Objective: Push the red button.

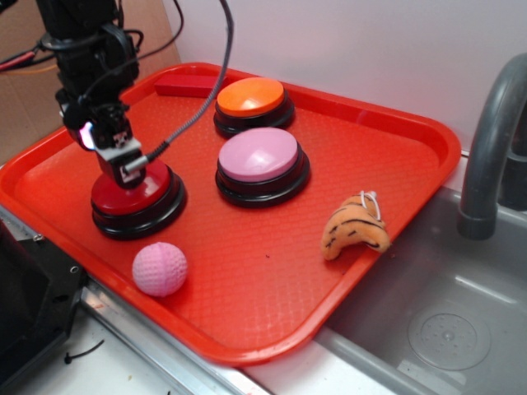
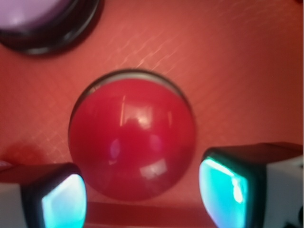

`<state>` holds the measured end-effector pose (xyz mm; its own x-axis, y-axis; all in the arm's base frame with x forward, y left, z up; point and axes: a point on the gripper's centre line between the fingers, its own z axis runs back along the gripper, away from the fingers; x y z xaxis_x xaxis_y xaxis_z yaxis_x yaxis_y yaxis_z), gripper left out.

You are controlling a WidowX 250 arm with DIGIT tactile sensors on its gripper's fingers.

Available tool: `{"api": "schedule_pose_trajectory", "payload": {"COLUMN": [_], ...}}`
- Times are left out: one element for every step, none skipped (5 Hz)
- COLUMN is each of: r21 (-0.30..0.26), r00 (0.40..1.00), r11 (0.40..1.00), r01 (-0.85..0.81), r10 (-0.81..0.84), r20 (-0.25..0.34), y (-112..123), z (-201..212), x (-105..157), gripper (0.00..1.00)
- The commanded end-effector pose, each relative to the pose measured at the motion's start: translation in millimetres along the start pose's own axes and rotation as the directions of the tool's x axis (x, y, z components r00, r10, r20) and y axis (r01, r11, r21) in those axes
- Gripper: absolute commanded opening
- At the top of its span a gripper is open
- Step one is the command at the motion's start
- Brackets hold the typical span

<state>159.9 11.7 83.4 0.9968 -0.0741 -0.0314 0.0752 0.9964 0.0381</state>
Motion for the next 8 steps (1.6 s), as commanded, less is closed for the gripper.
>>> {"api": "schedule_pose_trajectory", "payload": {"r21": [0.003, 0.004, 0.006, -0.007, -0.004, -0.004, -0.001, -0.008], "r00": [0.998, 0.998, 0.997, 0.996, 0.996, 0.996, 0.996, 0.995], "r11": [1.0, 1.0, 1.0, 0.999, 0.999, 0.999, 0.998, 0.997], "r01": [-0.005, -0.014, -0.024, -0.041, -0.046, -0.05, -0.06, -0.071], "r10": [0.004, 0.014, 0.023, 0.041, 0.046, 0.05, 0.06, 0.071], "r20": [0.066, 0.069, 0.074, 0.081, 0.08, 0.074, 0.073, 0.072], "y": [0.7, 2.7, 3.1, 5.2, 5.0, 4.7, 5.5, 7.6], "z": [32.9, 40.0, 48.8, 60.2, 65.5, 71.6, 79.5, 88.3], "x": [8.7, 9.3, 10.6, 10.1, 9.6, 9.8, 8.7, 7.5], "gripper": [1.0, 1.0, 1.0, 1.0, 1.0, 1.0, 1.0, 1.0]}}
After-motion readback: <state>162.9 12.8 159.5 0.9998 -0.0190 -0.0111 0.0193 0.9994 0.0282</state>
